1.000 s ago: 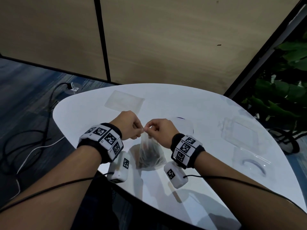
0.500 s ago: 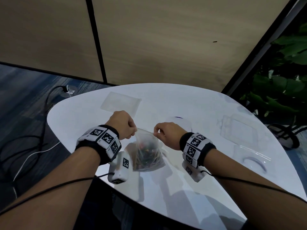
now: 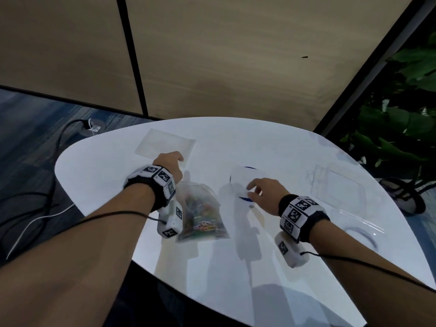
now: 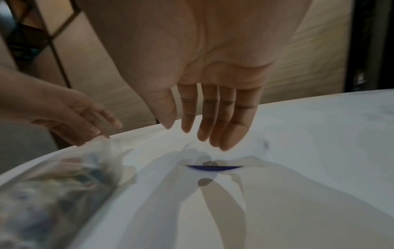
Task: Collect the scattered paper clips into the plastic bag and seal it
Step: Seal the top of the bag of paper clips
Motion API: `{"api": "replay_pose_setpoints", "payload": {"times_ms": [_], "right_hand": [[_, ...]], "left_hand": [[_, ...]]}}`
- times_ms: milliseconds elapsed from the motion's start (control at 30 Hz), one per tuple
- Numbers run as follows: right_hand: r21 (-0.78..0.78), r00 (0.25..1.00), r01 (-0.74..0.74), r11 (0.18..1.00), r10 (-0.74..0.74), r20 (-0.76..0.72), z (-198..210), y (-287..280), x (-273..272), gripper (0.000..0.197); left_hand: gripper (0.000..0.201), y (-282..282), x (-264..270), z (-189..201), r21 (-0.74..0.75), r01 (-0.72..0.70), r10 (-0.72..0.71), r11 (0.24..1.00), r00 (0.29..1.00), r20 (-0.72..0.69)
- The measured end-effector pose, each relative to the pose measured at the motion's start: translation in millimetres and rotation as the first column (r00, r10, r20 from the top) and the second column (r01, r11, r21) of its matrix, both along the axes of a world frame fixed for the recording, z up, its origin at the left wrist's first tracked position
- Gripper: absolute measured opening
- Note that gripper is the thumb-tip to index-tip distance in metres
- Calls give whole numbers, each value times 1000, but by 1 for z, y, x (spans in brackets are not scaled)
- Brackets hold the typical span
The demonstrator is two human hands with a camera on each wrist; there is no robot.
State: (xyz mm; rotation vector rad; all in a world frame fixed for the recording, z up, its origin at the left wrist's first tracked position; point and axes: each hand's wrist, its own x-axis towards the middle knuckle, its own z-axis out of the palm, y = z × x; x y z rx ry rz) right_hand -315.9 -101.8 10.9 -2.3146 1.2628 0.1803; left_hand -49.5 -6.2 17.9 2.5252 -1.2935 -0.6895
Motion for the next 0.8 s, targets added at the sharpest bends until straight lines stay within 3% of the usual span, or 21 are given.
{"api": "replay_pose_setpoints", "payload": {"times_ms": [133, 267, 367, 567, 700, 800], "right_hand": [[25, 998, 12, 1000, -14, 67, -16, -10, 0, 25], [164, 975, -52, 985, 15, 222, -32, 12, 60, 28], [158, 956, -69, 985, 20, 292, -34, 19, 81, 13], [30, 965, -101, 994, 90, 245, -11, 9, 83, 10], [6, 964, -148, 989, 143, 222, -4, 5, 85, 25], [15, 958, -141, 990, 133, 254, -11, 8, 86, 21]], "left_hand": [[34, -13, -6, -14, 121, 193, -187, 974, 981, -56], [29, -16, -13, -26, 108, 261, -242, 959, 956, -163], [30, -11, -9, -26, 132, 257, -231, 957, 955, -183], [22, 1, 1, -13, -41, 276, -274, 960, 905, -325], [16, 5, -2, -10, -123, 259, -285, 958, 903, -321], [16, 8, -1, -10, -148, 266, -301, 952, 898, -321]]}}
